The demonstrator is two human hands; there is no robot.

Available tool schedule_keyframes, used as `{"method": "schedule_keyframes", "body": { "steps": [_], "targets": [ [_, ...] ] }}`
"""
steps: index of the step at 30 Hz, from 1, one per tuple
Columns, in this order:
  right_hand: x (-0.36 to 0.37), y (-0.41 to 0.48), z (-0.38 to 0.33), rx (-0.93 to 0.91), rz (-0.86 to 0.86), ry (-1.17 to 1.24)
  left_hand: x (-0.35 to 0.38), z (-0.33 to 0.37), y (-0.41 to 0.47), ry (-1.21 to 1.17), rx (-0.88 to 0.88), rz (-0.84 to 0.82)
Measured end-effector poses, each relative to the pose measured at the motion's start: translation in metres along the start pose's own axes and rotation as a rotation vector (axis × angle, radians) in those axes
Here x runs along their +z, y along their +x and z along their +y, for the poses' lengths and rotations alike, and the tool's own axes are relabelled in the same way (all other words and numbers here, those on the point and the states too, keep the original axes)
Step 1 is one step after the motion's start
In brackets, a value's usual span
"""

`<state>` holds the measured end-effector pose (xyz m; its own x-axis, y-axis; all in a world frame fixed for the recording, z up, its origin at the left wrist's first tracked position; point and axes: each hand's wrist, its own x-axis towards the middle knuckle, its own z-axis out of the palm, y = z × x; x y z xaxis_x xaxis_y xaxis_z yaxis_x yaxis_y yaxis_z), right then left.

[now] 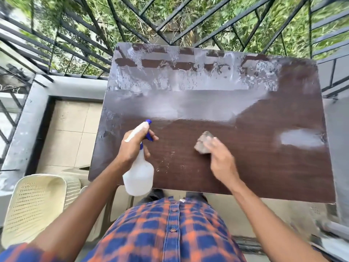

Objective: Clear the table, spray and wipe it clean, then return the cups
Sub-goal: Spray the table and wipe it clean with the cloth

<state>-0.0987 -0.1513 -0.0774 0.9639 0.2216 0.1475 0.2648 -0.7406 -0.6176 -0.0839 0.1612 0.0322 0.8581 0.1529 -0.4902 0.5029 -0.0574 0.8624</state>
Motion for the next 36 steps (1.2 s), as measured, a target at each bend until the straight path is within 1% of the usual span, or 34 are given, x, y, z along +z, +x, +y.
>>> {"method": "schedule_keyframes", "body": {
  "steps": [2,3,4,5,6,7,8,11,12,13,14,15,18,19,20,21,23,27,29,30,33,34,35,36],
  "targets": [
    [-0.027,0.004,0.048,0.239,0.124,-0.139,0.005,0.001,0.000,-0.007,-0.010,-0.007],
    [-0.032,0.004,0.060,0.340,0.169,-0.185,0.007,0.000,0.000,-0.002,-0.009,-0.019],
    [-0.027,0.001,0.063,0.399,0.196,-0.218,0.010,0.000,-0.001,0.005,-0.009,-0.030],
    [-0.018,-0.003,0.056,0.395,0.203,-0.245,0.013,-0.002,-0.001,0.008,-0.013,-0.038],
    [-0.001,-0.010,0.043,0.339,0.176,-0.253,0.016,-0.002,-0.001,0.010,-0.018,-0.044],
    [0.020,-0.017,0.025,0.244,0.118,-0.224,0.017,-0.003,-0.001,0.015,-0.022,-0.047],
    [0.039,-0.025,0.001,0.133,0.029,-0.159,0.020,-0.004,-0.001,0.018,-0.022,-0.049],
    [0.084,-0.036,-0.071,-0.220,-0.338,0.108,0.025,-0.005,-0.002,0.014,-0.016,-0.062],
    [0.089,-0.034,-0.089,-0.316,-0.452,0.166,0.024,-0.005,-0.002,0.012,-0.018,-0.065],
    [0.090,-0.031,-0.098,-0.371,-0.519,0.213,0.023,-0.005,-0.003,0.011,-0.021,-0.064],
    [0.089,-0.028,-0.099,-0.381,-0.527,0.234,0.021,-0.005,-0.003,0.005,-0.021,-0.058],
    [0.084,-0.025,-0.096,-0.346,-0.468,0.242,0.017,-0.006,-0.004,-0.008,-0.017,-0.046],
    [0.071,-0.012,-0.065,-0.137,-0.152,0.197,0.004,-0.011,-0.007,-0.019,-0.009,0.006],
    [0.071,-0.005,-0.053,-0.091,-0.106,0.158,-0.001,-0.014,-0.009,-0.008,-0.009,0.022],
    [0.070,0.002,-0.049,-0.082,-0.105,0.105,-0.006,-0.017,-0.012,0.000,-0.011,0.041],
    [0.074,0.008,-0.049,-0.100,-0.137,0.061,-0.012,-0.021,-0.016,0.000,-0.013,0.060],
    [0.084,0.016,-0.062,-0.208,-0.243,0.024,-0.021,-0.028,-0.024,-0.013,-0.020,0.096],
    [0.109,0.011,-0.104,-0.556,-0.642,0.135,-0.033,-0.041,-0.039,-0.056,-0.053,0.178],
    [0.110,0.006,-0.114,-0.667,-0.796,0.170,-0.037,-0.047,-0.045,-0.074,-0.068,0.213],
    [0.102,0.004,-0.114,-0.690,-0.839,0.196,-0.037,-0.049,-0.047,-0.079,-0.075,0.226],
    [0.069,-0.004,-0.094,-0.751,-0.889,0.312,-0.034,-0.053,-0.048,-0.097,-0.083,0.251],
    [0.059,-0.005,-0.083,-0.721,-0.925,0.320,-0.032,-0.054,-0.047,-0.099,-0.086,0.253],
    [0.048,-0.007,-0.070,-0.646,-0.949,0.315,-0.028,-0.055,-0.047,-0.100,-0.090,0.251],
    [0.039,-0.008,-0.057,-0.523,-0.958,0.308,-0.024,-0.056,-0.046,-0.106,-0.091,0.245]
  ]
}}
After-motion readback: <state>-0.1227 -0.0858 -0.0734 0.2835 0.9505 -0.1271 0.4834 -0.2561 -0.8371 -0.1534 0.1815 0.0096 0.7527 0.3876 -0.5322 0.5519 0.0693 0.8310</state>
